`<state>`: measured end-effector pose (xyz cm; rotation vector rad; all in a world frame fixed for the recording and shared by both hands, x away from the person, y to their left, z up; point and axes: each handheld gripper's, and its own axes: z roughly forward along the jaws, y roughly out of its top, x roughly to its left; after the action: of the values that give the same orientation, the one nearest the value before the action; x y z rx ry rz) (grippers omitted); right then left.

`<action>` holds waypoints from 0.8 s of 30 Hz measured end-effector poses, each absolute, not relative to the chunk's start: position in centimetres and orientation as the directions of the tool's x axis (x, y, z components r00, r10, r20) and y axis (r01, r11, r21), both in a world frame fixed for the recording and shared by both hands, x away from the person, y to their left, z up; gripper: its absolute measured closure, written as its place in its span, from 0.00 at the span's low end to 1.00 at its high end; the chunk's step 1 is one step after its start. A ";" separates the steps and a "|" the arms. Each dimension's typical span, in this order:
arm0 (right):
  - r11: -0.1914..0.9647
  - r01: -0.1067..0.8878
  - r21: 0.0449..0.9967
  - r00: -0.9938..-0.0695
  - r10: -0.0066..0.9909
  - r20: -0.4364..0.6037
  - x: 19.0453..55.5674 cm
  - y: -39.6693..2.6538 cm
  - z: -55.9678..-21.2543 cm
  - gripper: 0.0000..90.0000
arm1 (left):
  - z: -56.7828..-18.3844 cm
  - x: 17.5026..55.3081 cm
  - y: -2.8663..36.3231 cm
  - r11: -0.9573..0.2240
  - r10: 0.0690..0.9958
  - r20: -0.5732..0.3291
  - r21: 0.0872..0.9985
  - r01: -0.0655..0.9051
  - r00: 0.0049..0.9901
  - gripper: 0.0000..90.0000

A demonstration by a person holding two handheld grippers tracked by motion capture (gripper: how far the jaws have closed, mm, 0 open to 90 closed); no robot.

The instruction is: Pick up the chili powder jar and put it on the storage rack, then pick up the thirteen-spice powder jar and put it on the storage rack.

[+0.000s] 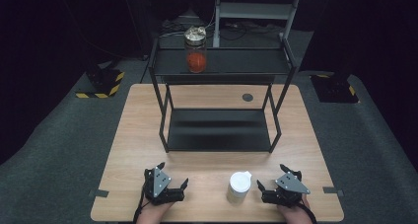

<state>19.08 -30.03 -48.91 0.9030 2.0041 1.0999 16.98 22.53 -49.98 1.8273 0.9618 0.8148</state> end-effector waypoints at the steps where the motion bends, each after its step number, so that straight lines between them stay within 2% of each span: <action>1: 0.406 0.247 0.880 -0.537 0.813 -0.224 19.1 -30.1 -48.9 0.00 | -49.9 16.9 22.2 -0.331 0.856 0.167 0.904 0.271 0.489 0.00; 7: 0.417 0.234 0.878 -0.553 0.800 -0.233 19.1 -30.2 -49.0 0.00 | -49.4 17.0 20.7 -0.419 0.833 0.244 0.864 0.279 0.496 0.01; 24: 0.401 0.209 0.892 -0.540 0.808 -0.236 18.3 -30.4 -49.0 0.00 | -49.1 17.3 21.0 -0.416 0.833 0.226 0.857 0.303 0.504 0.01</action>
<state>18.28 -30.38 -49.01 0.8660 1.9803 1.1271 17.29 20.97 -49.10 1.9564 0.9331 0.8496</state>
